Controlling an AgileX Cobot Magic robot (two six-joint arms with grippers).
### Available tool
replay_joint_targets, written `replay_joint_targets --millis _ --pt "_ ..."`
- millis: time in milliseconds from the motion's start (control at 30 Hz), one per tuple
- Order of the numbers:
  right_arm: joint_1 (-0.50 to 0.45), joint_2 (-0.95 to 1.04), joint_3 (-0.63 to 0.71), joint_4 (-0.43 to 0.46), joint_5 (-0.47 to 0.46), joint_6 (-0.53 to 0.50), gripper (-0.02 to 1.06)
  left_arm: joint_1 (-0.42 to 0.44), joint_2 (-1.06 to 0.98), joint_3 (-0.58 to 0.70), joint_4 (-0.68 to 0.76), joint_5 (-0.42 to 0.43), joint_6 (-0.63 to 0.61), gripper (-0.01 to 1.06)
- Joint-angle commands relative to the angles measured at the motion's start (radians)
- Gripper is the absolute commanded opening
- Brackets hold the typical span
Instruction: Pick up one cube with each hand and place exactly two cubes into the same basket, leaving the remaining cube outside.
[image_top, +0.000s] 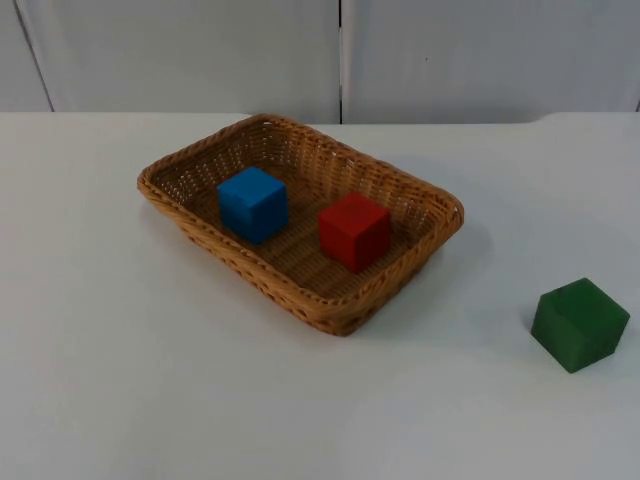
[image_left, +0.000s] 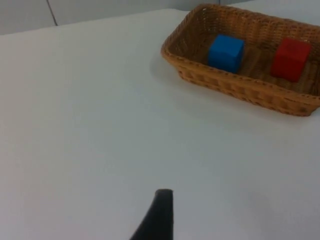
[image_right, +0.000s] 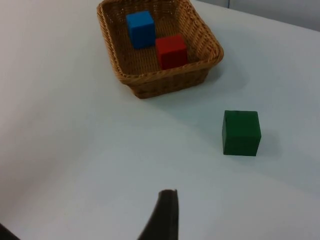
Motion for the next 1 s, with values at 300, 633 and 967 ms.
replay_joint_targets --millis 300,633,967 --pt "0.005 -0.003 0.001 -0.009 -0.004 0.0 0.82 0.0 -0.003 0.004 0.027 -0.01 -0.036 1.05" --pt "0.005 -0.003 0.001 -0.009 -0.004 0.0 1.05 0.0 -0.003 0.004 0.035 -0.01 -0.044 1.05" --pt "0.005 -0.003 0.001 0.001 -0.004 0.0 1.05 0.0 -0.003 0.004 0.035 -0.01 -0.044 1.05"
